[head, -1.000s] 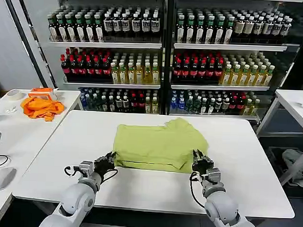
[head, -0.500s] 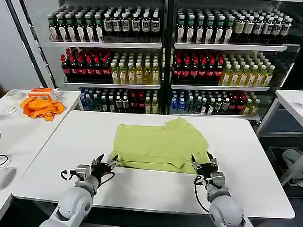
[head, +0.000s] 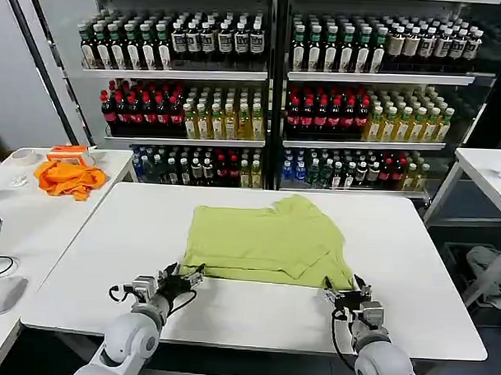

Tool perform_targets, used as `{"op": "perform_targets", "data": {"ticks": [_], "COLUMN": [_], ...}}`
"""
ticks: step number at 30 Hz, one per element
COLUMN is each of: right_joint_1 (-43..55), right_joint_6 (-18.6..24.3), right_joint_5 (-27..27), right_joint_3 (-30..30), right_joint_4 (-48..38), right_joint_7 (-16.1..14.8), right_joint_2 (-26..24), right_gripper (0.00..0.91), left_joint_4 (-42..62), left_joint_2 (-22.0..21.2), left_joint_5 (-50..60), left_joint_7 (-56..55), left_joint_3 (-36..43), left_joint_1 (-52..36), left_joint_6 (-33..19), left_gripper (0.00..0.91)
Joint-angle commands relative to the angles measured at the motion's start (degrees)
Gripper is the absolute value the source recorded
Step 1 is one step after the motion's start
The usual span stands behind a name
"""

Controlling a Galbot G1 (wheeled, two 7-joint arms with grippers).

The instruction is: Fold and organize the clothes.

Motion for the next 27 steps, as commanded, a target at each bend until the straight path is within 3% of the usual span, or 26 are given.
{"op": "perform_targets", "data": {"ticks": [1, 12, 27], "right_joint_1": [-1.4, -2.7, -18.9], "right_joint_6": [-0.5, -0.2, -1.9], "right_joint_5": [1.8, 1.6, -0.5], "right_joint_3": [0.5, 0.5, 5.2], "right_joint_4": [-0.3, 1.5, 18.0], "right_joint_7": [0.2, 0.1, 1.0], "right_joint_2": [0.1, 0.0, -2.1], "right_gripper": [0.000, 0.000, 0.000], "left_joint_4": [2.4, -0.5, -16.4], "left_joint_2": [-0.1, 0.5, 2.0], "left_joint_5": [-0.5, -2.3, -4.0], "left_joint_7": [0.1, 0.8, -0.7], "left_joint_3": [0.2, -0.1, -3.9], "left_joint_1": [-0.1, 2.4, 16.4], "left_joint_6": [0.5, 0.7, 2.1], "left_gripper": [0.010, 0.020, 0.020]}}
